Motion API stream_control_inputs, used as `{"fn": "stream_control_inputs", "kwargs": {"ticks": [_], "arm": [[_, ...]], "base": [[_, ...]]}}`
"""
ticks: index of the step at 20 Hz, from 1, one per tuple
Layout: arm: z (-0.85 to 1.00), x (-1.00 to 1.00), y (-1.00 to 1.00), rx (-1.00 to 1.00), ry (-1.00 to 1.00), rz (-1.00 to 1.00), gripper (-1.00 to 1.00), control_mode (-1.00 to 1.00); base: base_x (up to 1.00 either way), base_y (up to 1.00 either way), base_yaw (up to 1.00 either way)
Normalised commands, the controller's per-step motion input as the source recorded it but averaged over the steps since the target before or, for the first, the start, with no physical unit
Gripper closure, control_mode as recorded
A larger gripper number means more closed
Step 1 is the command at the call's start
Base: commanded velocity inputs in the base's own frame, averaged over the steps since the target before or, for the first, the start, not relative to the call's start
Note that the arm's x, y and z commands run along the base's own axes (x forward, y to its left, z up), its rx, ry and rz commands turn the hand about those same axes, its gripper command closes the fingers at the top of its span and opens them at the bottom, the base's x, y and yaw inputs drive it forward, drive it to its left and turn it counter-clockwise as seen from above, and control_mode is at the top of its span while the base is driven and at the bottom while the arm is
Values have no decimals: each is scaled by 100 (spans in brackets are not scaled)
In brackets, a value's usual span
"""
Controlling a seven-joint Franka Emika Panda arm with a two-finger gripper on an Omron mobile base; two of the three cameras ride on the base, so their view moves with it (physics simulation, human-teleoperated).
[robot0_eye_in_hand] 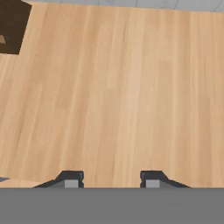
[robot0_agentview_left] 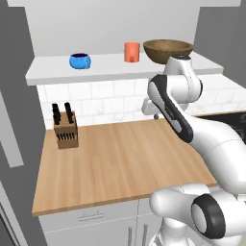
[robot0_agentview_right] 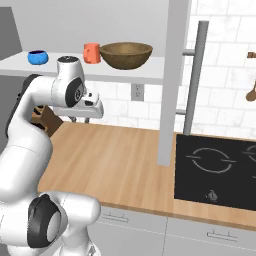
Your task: Gather all objects into one cabinet and sort the glasses and bowls to opposite sides.
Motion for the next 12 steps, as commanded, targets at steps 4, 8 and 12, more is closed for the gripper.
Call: {"fn": "stream_control_inputs", "kwargs": {"ticks": [4, 8, 12], "arm": [[0, -17, 0, 0, 0, 0, -100, -100], [0, -71, 0, 0, -4, -3, -100, -100], [3, -59, -5, 0, -2, -4, -100, -100]], "base": [[0, 0, 0], [0, 0, 0], [0, 0, 0]]}}
